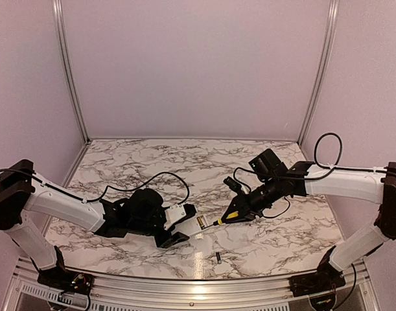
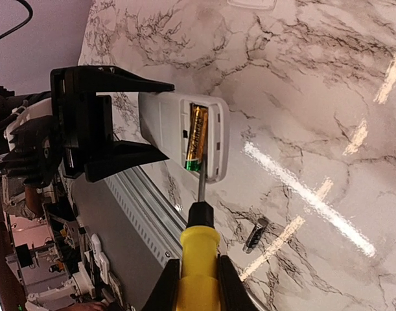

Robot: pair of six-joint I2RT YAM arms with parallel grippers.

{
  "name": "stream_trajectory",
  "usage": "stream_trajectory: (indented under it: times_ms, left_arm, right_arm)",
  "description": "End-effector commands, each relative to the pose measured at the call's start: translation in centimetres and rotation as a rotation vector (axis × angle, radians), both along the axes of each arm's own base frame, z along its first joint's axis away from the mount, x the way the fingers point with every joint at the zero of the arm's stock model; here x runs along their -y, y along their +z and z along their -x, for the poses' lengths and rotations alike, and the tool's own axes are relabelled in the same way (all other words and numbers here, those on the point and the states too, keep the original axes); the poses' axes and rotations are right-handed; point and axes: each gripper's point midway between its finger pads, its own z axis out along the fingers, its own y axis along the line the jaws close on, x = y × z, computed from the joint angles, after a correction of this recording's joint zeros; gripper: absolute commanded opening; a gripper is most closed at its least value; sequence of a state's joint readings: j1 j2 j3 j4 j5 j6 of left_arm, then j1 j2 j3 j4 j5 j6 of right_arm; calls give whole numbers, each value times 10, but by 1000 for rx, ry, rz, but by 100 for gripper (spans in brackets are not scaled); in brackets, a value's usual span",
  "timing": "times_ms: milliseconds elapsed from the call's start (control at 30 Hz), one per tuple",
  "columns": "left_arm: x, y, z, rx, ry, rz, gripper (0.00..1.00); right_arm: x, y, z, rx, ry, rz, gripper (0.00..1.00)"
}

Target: Unload the batteries from the remote control

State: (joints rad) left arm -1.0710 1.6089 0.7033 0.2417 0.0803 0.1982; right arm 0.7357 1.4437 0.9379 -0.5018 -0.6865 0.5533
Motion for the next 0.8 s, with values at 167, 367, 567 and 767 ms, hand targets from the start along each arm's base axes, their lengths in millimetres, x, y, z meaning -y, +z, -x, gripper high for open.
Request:
stream_trajectory:
  times_ms: [167,367,567,767]
  left_arm:
    - [24,54,-11,45,21,194,0]
    - [26,50,-7,0,15,203,0]
    - [24,36,-4,-28,11,169,0]
    - [26,32,-2,-48,3,162,0]
  right_arm:
    - [-13,21,6,0,27,-122,0]
    - [-16,35,2,32,19,-148,0]
    - [-17,48,0,54,26,-160,0]
    - [-19,51,-1,53,28,-168,0]
